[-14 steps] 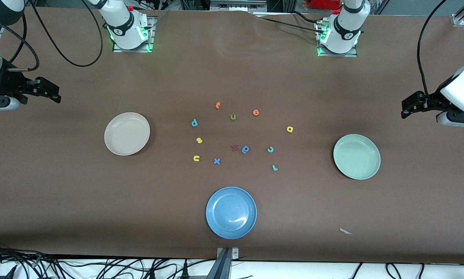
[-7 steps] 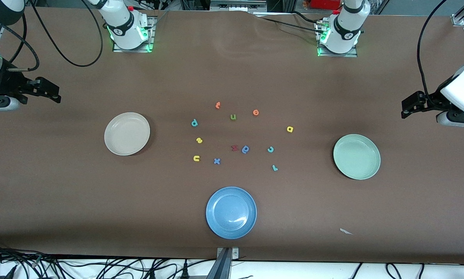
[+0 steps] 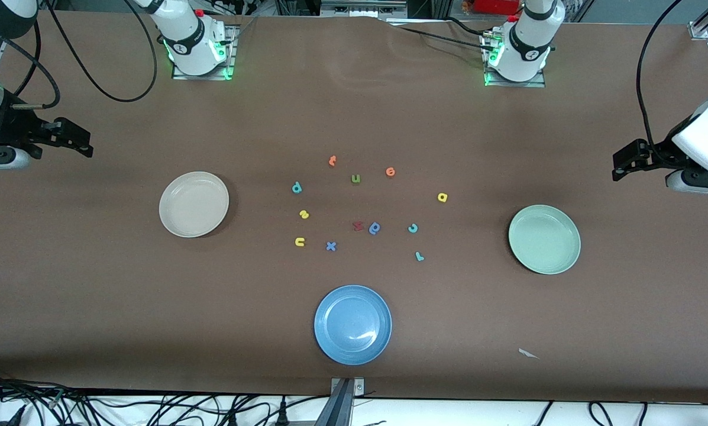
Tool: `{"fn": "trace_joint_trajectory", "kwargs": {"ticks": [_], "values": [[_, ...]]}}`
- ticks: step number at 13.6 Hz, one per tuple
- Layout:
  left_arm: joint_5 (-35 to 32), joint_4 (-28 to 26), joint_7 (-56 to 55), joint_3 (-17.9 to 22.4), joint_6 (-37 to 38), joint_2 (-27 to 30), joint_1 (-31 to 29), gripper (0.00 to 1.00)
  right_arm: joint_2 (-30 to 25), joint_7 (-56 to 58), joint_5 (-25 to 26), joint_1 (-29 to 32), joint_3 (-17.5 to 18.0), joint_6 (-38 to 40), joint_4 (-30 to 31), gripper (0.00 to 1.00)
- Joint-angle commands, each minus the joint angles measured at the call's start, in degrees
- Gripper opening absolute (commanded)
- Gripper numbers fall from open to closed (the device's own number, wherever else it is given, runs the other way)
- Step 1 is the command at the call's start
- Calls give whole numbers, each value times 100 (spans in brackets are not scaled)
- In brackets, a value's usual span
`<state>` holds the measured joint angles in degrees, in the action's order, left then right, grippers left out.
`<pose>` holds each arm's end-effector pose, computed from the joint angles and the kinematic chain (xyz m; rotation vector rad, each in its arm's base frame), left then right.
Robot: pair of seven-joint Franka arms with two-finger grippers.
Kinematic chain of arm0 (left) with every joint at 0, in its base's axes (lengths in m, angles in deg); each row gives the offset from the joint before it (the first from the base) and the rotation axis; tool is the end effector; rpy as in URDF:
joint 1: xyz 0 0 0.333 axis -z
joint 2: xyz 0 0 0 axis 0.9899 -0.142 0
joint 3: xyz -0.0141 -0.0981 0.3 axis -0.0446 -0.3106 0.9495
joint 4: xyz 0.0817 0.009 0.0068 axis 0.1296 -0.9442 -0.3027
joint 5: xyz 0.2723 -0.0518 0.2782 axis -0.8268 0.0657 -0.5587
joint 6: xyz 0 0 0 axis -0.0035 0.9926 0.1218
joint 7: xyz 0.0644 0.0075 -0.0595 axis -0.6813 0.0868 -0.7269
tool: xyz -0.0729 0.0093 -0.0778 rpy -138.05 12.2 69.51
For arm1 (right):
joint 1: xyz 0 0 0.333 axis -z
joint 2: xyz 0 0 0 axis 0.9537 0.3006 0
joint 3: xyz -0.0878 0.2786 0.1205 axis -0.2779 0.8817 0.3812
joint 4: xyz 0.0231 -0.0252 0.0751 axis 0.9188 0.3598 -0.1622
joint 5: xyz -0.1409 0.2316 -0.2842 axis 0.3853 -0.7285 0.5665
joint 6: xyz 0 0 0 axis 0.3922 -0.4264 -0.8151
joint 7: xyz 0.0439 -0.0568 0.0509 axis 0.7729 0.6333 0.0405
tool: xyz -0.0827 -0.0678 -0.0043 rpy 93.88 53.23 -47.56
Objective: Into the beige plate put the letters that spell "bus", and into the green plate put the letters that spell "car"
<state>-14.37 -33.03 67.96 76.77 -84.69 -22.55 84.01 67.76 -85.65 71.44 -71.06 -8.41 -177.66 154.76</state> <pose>0.5866 -0.0004 0.5762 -3.1088 0.1756 -0.0292 0.5601 0.0001 0.5736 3.1187 0.0918 -0.0396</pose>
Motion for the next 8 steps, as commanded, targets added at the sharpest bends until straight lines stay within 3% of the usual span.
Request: {"fn": "trace_joint_trajectory", "kwargs": {"ticks": [1,8], "values": [[131,-36,164,21,-5,39,2,100,1,72,-21,-22,-20,48,-59,100],[131,-36,164,21,-5,39,11,100,-8,-25,-21,-39,-2,92,-85,100]]}}
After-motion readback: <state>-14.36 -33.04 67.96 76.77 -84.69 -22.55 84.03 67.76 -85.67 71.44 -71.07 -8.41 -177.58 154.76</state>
